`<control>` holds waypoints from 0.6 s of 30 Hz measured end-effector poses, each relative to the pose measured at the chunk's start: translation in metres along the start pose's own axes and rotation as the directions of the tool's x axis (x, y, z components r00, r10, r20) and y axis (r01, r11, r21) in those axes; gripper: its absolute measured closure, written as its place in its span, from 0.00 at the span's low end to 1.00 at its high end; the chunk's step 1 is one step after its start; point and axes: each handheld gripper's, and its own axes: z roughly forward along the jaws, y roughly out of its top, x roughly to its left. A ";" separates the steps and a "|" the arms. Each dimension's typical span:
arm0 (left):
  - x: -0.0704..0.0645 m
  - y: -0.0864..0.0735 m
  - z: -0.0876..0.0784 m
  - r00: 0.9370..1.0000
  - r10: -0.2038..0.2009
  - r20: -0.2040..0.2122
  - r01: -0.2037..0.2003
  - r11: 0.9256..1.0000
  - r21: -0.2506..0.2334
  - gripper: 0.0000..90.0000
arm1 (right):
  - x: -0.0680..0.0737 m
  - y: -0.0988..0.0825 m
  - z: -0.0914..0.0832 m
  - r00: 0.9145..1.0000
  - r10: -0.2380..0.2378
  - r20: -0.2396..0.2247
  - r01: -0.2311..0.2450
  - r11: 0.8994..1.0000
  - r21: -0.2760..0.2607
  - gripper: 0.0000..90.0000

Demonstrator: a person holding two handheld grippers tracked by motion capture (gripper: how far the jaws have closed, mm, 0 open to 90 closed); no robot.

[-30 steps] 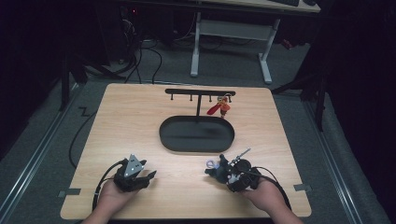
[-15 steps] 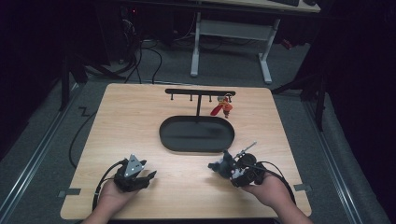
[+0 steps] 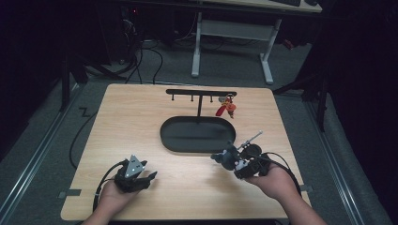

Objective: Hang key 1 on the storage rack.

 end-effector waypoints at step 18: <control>0.000 0.000 0.000 1.000 -0.003 -0.001 0.003 1.000 -0.004 0.47 | -0.002 0.033 -0.024 0.999 0.037 -0.020 -0.037 0.999 -0.020 0.53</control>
